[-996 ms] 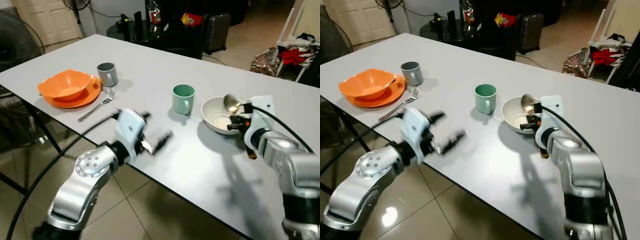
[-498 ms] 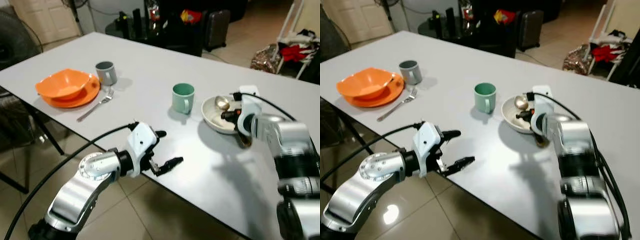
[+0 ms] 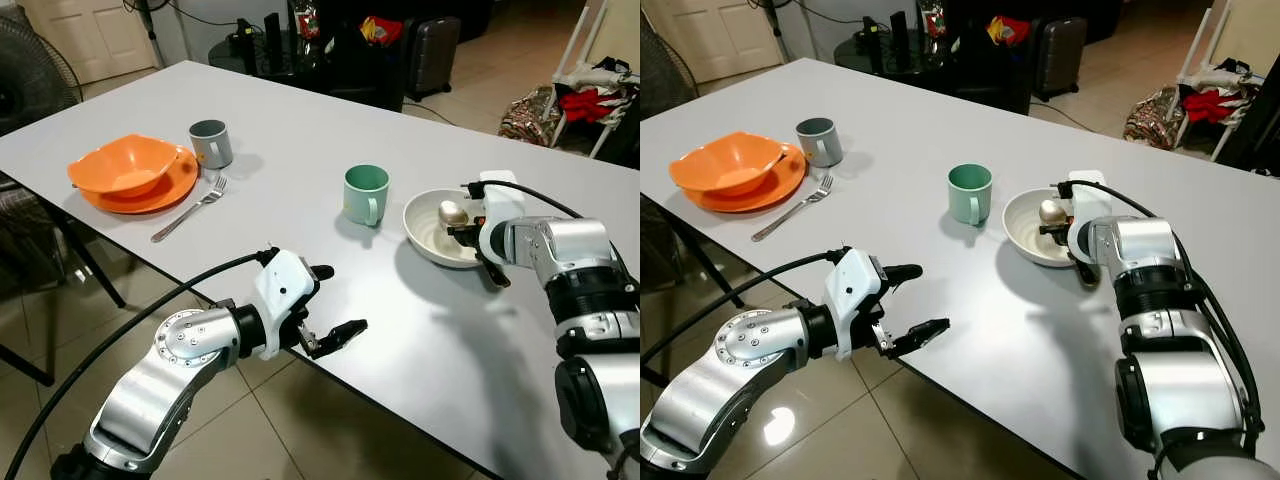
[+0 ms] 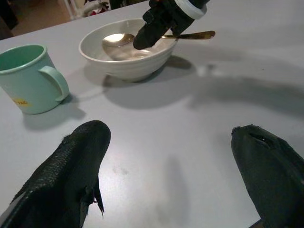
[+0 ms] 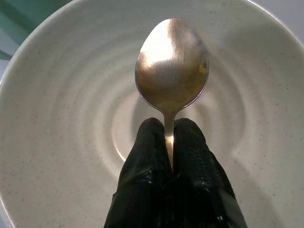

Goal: Setting the table

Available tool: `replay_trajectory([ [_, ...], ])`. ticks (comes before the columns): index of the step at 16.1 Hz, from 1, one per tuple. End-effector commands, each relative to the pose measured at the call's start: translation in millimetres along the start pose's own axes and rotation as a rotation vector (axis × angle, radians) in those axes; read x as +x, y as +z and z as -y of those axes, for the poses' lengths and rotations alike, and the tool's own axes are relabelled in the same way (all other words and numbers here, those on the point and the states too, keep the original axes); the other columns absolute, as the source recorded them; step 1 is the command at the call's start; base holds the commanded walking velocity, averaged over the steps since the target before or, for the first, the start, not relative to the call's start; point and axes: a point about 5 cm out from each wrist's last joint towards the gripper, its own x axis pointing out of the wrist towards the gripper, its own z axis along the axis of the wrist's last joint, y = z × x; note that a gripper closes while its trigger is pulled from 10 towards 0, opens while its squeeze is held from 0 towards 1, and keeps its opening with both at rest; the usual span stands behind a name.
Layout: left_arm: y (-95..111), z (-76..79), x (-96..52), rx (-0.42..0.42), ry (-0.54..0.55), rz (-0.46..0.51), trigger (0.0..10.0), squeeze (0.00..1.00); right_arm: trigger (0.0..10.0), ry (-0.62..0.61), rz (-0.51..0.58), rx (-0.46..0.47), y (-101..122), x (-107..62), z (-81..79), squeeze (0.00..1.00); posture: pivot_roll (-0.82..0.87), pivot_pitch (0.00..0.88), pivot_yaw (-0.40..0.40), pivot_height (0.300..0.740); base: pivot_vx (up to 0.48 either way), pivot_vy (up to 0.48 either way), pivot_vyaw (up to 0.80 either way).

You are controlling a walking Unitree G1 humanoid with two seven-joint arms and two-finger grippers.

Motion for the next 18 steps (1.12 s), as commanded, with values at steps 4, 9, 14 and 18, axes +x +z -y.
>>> replay_trajectory([
  [4,2,0.1,-2.4,0.012,-0.006,-0.006,10.0,0.00,10.0,-0.001,0.008,0.012,8,-0.6,4.1,0.99,-0.13,0.013,0.068,0.740,0.000,0.000,0.00],
  [9,3,0.1,-3.4,0.013,-0.005,-0.008,10.0,0.00,10.0,0.025,0.049,-0.027,21,-8.1,6.9,1.00,-0.13,0.018,0.065,0.740,0.000,0.000,0.00],
  [14,3,0.1,-3.4,0.013,-0.005,-0.008,10.0,0.00,10.0,0.025,0.049,-0.027,21,-8.1,6.9,1.00,-0.13,0.018,0.065,0.740,0.000,0.000,0.00],
  [18,3,0.1,-3.4,0.013,-0.005,-0.008,10.0,0.00,10.0,0.025,0.049,-0.027,21,-8.1,6.9,1.00,-0.13,0.018,0.065,0.740,0.000,0.000,0.00],
])
